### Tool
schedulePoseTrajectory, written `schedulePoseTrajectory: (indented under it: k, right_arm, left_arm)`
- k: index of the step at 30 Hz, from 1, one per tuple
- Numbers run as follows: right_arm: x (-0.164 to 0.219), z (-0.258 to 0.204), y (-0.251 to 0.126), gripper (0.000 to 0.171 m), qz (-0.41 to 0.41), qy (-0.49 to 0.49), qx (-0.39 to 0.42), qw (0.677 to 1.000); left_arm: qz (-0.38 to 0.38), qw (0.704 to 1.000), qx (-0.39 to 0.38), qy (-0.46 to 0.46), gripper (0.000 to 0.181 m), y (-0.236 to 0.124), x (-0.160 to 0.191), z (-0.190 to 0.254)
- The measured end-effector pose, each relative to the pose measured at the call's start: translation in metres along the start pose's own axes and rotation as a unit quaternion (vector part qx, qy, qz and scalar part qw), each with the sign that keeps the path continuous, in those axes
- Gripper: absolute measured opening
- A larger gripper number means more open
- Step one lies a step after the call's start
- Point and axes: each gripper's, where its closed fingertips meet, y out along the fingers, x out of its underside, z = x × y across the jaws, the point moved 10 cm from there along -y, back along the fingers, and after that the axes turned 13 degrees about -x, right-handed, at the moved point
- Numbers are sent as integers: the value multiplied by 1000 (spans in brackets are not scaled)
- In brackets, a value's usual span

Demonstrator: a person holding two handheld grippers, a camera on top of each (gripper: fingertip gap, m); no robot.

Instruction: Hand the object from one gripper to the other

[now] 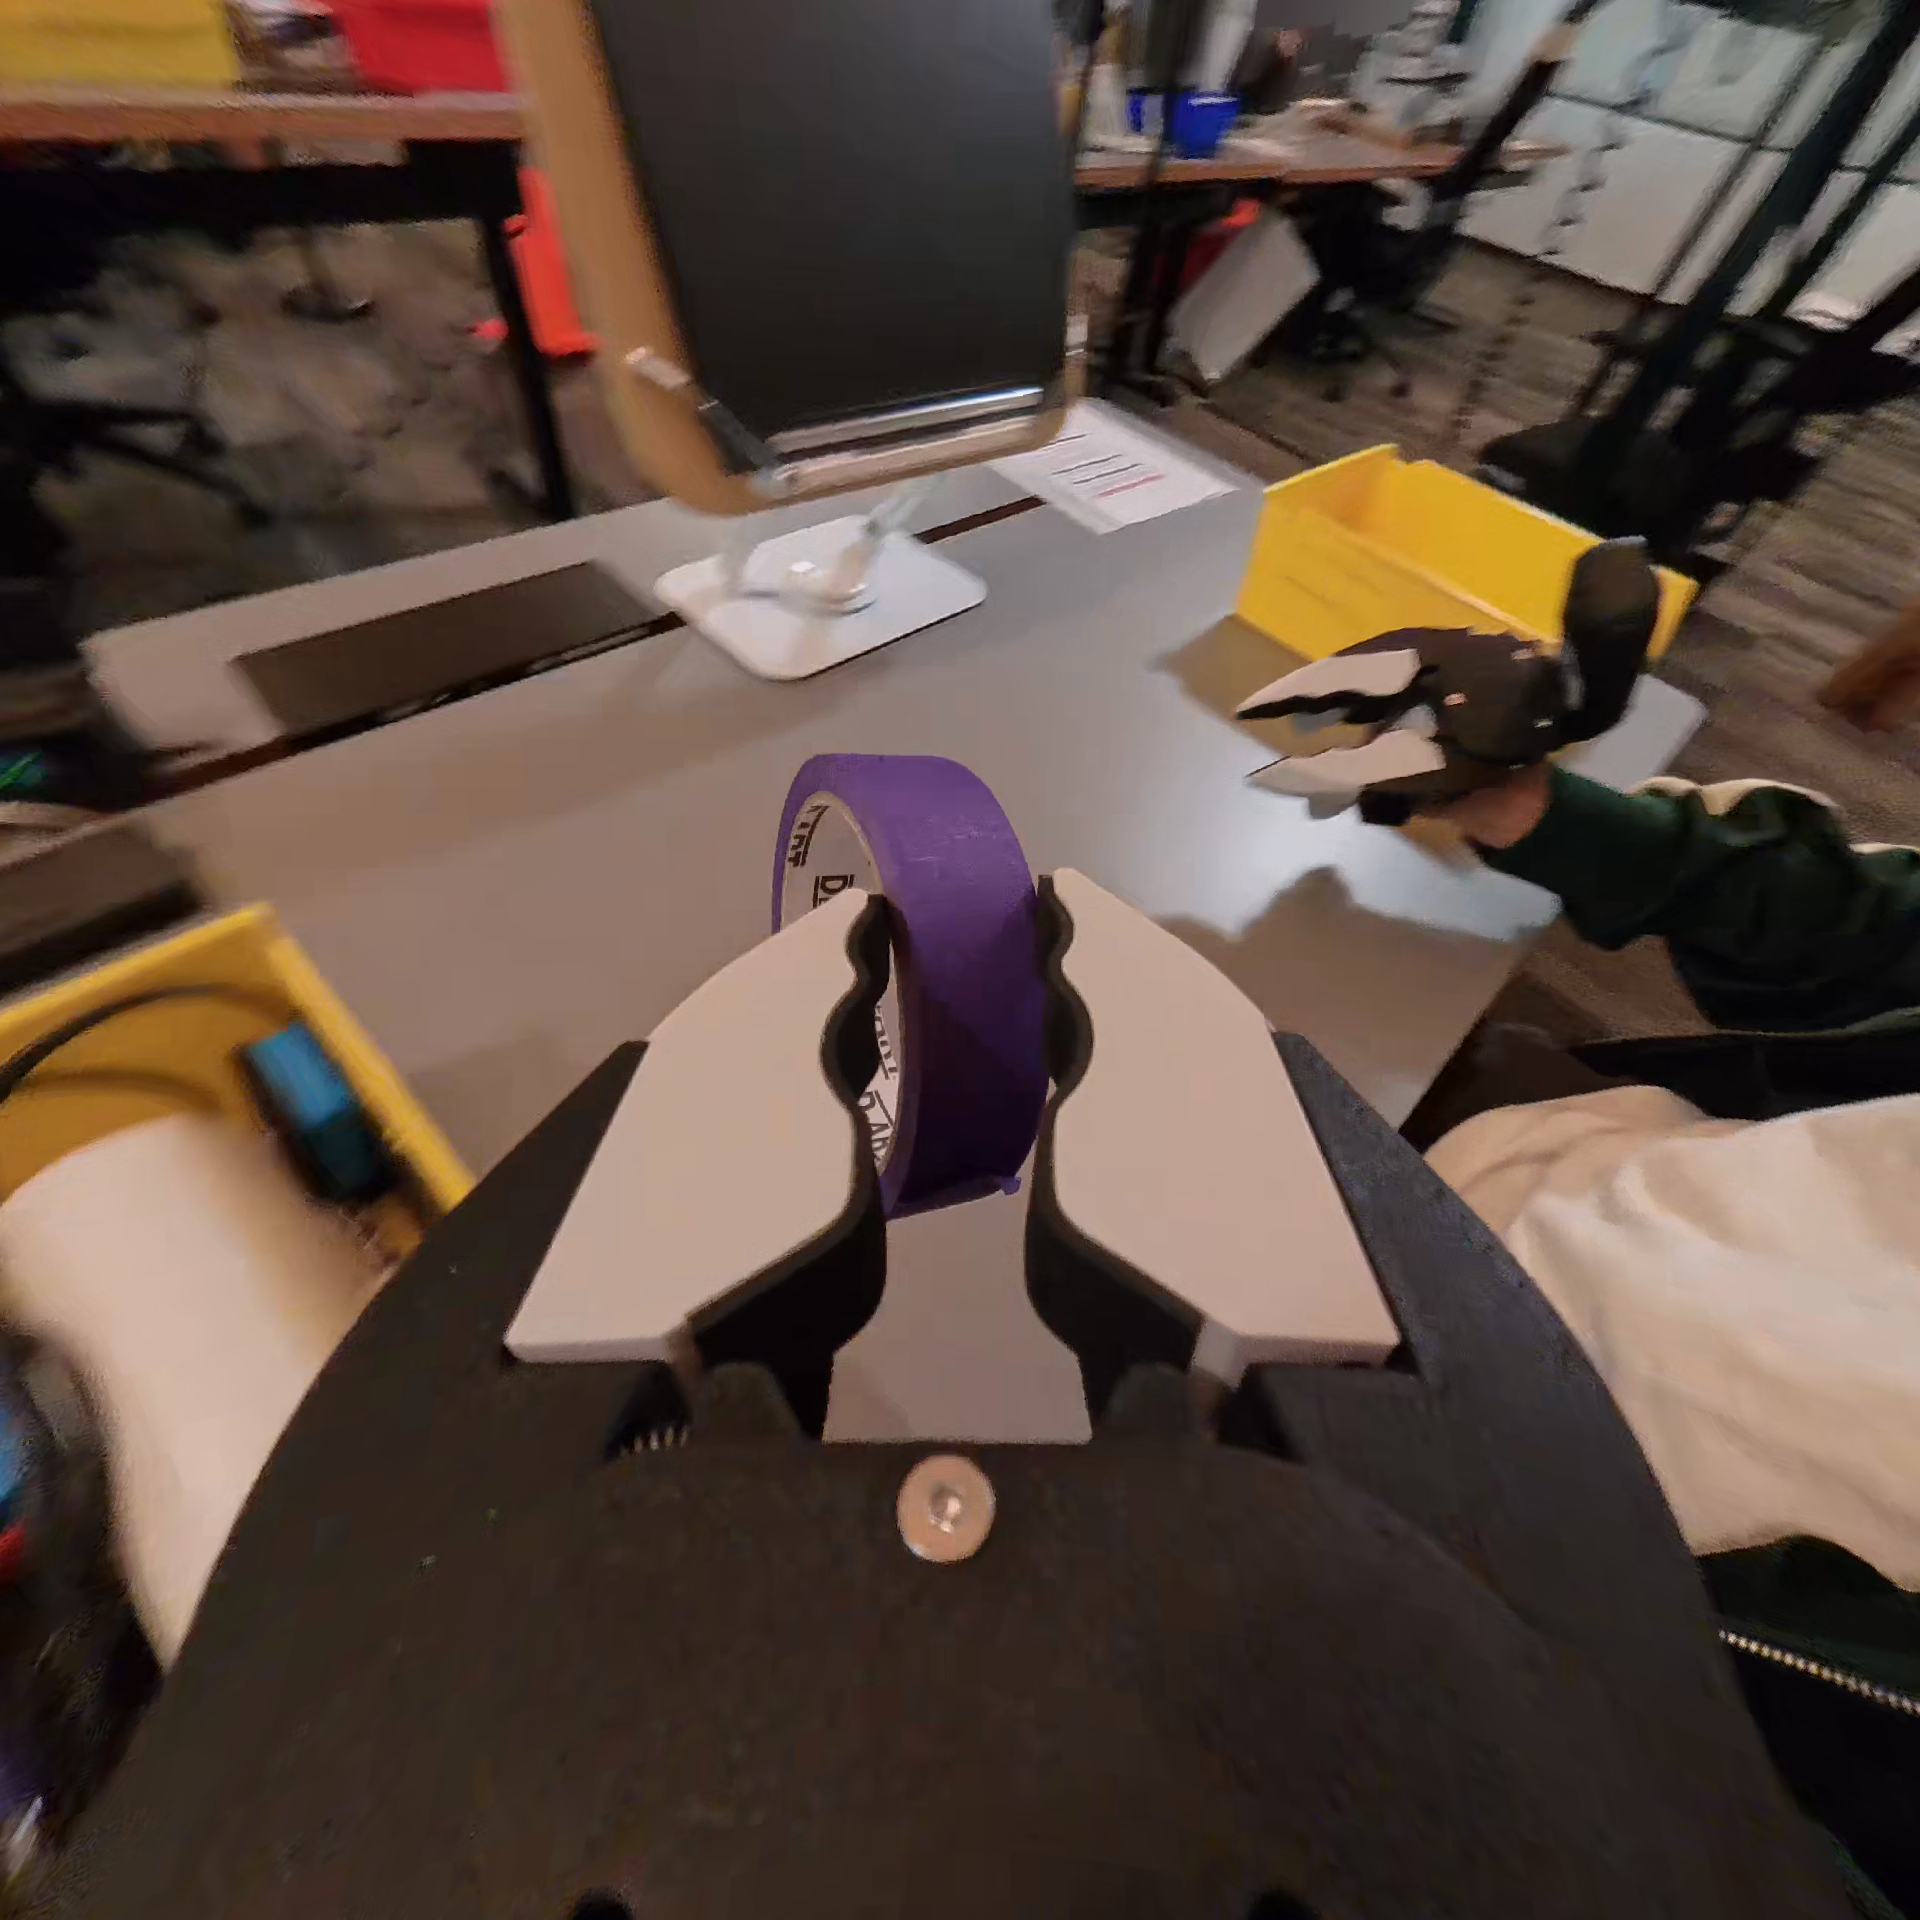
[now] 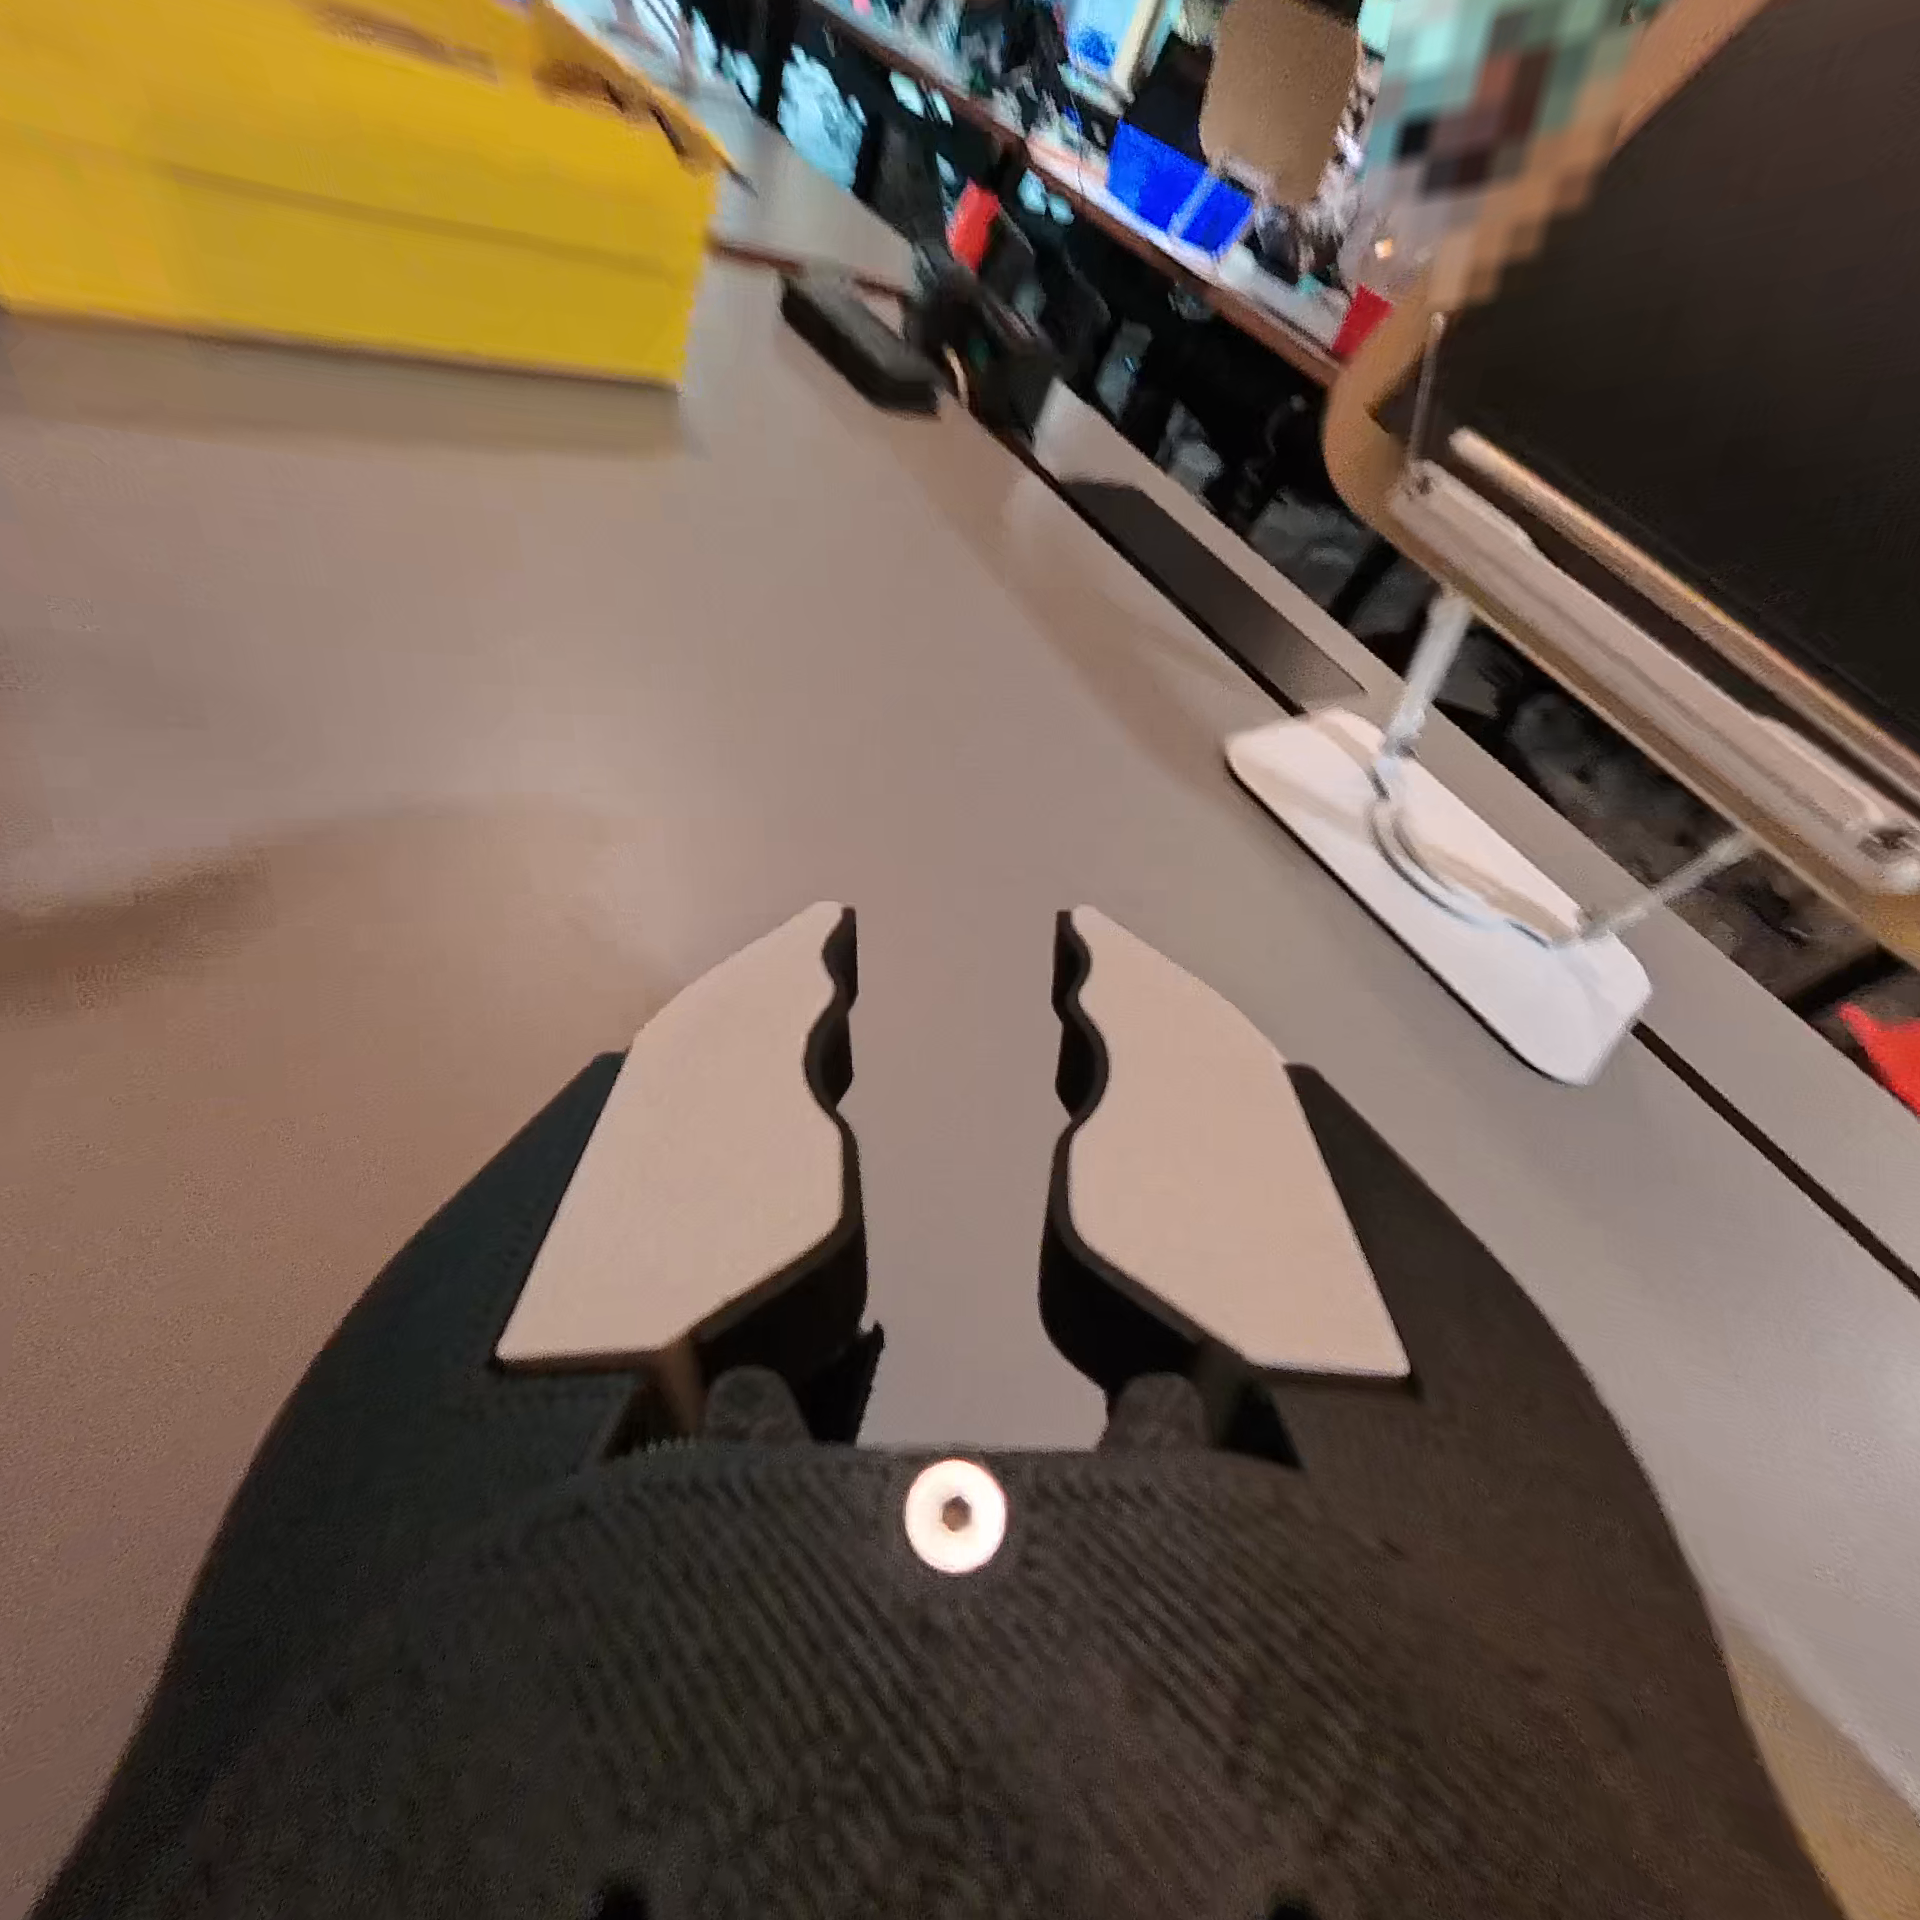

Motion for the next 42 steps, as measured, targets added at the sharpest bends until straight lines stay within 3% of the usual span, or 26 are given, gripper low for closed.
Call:
schedulePoseTrajectory:
  k: [4,8,10,15,17,19,21,27,29,30,33,35,38,42]
  right_arm:
    - [-24,-26,7,40,107,47,-88,989]
    - [-31,-34,9,44,203,142,-168,954]
    - [-30,-30,5,49,255,186,-208,926]
    - [-17,-7,-13,47,401,304,-294,813]
    - [-14,-3,-16,39,402,316,-323,796]
    - [-12,-3,-16,36,382,307,-331,807]
    - [-10,-4,-16,10,365,300,-329,817]
    - [-9,-5,-14,23,350,292,-332,826]
    - [-7,-4,-11,43,342,302,-320,830]
    - [-6,-4,-10,45,338,307,-320,830]
    - [-4,-5,-7,42,335,311,-339,823]
    - [-4,-6,-7,28,321,300,-346,829]
    - [-5,-4,-10,27,317,294,-346,833]
    - [-3,1,-15,27,323,299,-334,833]
  left_arm:
    - [23,993,114,11,29,49,-17,44]
    - [39,964,256,-55,28,108,-15,85]
    - [38,943,316,-100,27,133,-8,101]
    - [41,880,425,-210,25,173,15,125]
    - [44,869,434,-235,26,184,24,131]
    - [58,856,444,-257,25,190,30,132]
    - [66,835,467,-284,26,194,36,131]
    - [72,814,480,-320,26,202,49,126]
    - [68,808,488,-322,25,204,51,127]
    - [67,809,486,-322,25,205,52,128]
    - [59,809,489,-321,25,209,55,133]
    - [61,799,500,-329,26,211,57,135]
    - [69,792,511,-327,26,212,59,135]
    - [83,822,481,-293,28,214,63,134]
